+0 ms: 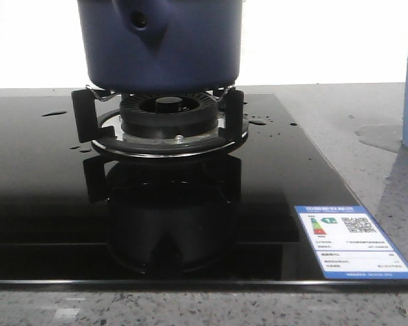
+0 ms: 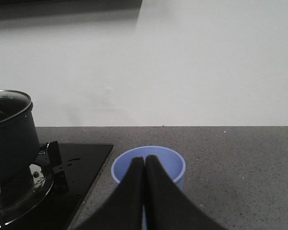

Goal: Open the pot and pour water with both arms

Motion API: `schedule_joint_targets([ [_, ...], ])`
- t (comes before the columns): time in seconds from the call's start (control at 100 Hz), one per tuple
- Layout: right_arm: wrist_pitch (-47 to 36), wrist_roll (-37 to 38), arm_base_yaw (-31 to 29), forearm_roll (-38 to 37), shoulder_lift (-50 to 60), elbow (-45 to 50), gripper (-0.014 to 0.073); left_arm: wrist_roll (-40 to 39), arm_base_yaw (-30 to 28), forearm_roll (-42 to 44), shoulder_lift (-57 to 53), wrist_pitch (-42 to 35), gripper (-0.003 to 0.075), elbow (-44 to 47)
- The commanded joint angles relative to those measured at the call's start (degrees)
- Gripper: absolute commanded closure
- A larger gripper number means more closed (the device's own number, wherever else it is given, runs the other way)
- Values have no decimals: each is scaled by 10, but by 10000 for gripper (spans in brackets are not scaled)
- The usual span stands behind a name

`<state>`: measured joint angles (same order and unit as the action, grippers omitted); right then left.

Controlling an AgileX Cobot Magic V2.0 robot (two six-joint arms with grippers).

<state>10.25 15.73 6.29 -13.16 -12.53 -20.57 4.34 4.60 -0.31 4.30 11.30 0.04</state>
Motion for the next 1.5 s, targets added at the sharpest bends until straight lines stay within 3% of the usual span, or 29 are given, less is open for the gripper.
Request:
schedule_joint_targets([
  [0.0, -39, -2, 0, -2, -5, -14, 668, -7, -5, -8, -5, -11, 739, 2],
  [0.12, -39, -2, 0, -2, -5, -14, 668, -7, -7, -8, -26, 40, 739, 15],
  [0.27, -39, -2, 0, -2, -5, -14, 668, -7, -7, -9, -60, 51, 739, 19],
  [1.14, -38, -2, 0, -2, -5, -11, 668, -7, -7, -9, -60, 48, 739, 19],
  [1.25, -9, -2, -13, -1, -3, 17, 668, -7, -7, -9, -60, 48, 739, 19],
  [1.49, -51, -2, -35, 20, 53, 153, 668, -7, -7, -9, -60, 48, 739, 19],
])
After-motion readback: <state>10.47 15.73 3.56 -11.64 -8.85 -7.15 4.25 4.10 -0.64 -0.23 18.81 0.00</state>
